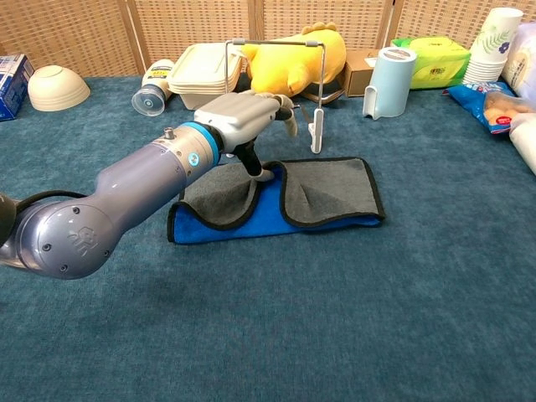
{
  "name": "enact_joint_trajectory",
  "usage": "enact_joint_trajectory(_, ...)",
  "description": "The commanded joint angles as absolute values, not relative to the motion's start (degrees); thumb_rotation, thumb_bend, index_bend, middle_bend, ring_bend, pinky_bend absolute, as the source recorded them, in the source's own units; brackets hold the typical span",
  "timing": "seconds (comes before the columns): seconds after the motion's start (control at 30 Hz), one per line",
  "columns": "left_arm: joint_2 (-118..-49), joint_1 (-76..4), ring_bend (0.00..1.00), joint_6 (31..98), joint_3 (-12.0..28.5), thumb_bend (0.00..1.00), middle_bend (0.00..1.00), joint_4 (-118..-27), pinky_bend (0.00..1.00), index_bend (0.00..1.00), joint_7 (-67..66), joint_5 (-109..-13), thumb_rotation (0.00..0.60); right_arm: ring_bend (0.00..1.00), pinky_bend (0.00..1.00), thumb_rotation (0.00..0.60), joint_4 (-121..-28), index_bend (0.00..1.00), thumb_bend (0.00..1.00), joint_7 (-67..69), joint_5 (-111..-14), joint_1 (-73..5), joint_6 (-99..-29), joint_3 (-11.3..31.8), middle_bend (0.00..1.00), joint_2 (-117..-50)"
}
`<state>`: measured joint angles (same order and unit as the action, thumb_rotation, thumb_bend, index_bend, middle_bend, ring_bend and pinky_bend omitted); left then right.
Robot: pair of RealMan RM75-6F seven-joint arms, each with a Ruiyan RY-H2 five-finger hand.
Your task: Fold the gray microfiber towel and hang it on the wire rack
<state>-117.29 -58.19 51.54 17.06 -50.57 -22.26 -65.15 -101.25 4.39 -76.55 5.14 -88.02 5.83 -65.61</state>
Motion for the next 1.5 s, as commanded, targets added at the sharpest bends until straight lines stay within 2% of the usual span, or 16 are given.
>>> enact_joint_trajectory(0.03, -117.4, -58.3, 0.00, 51.5, 17.3, 0.33, 0.05, -50.5, 0.00, 0.26, -22.0, -65.1, 0.600, 0.00, 0.00, 0.600, -101.4, 0.06, 0.21, 4.3, -76.6, 5.2, -88.1, 5.8, 0.01, -65.6)
enact_joint_trajectory(0.33, -116.5, -57.4, 0.00, 52.7, 16.6, 0.26, 0.04, -53.3, 0.00, 0.20, -20.8, -66.6, 0.600, 0.00, 0.00, 0.600, -101.8, 0.06, 0.21, 4.0, -77.0, 5.4, -88.6, 5.7, 0.01, -65.5)
enact_joint_trajectory(0.57, -114.4, -55.8, 0.00, 54.6, 15.7, 0.25, 0.03, -57.6, 0.00, 0.16, -19.9, -68.2, 0.600, 0.00, 0.00, 0.600, -102.1, 0.06, 0.21, 3.6, -77.4, 5.2, -88.5, 5.6, 0.01, -65.5)
enact_joint_trajectory(0.83, -108.0, -51.3, 0.00, 57.7, 14.3, 0.25, 0.05, -68.4, 0.00, 0.20, -15.1, -70.0, 0.600, 0.00, 0.00, 0.600, -102.5, 0.06, 0.21, 2.5, -77.7, 4.2, -87.5, 5.8, 0.01, -65.8)
enact_joint_trajectory(1.03, -100.1, -46.7, 0.00, 60.0, 10.5, 0.25, 0.06, -79.5, 0.00, 0.24, -10.7, -73.9, 0.600, 0.00, 0.00, 0.600, -102.9, 0.06, 0.21, 0.8, -77.4, 2.6, -85.7, 6.1, 0.01, -66.7)
enact_joint_trajectory(1.23, -93.6, -43.4, 0.00, 61.3, 5.8, 0.25, 0.07, -85.8, 0.00, 0.28, -9.4, -78.0, 0.600, 0.00, 0.00, 0.600, -103.3, 0.06, 0.21, -0.6, -77.3, 1.3, -84.6, 6.4, 0.01, -67.4)
enact_joint_trajectory(1.5, -91.1, -39.4, 0.00, 65.9, 0.5, 0.24, 0.08, -85.8, 0.00, 0.30, -11.0, -84.4, 0.600, 0.00, 0.00, 0.600, -103.7, 0.06, 0.21, -1.7, -77.2, 0.5, -84.0, 6.5, 0.01, -68.0)
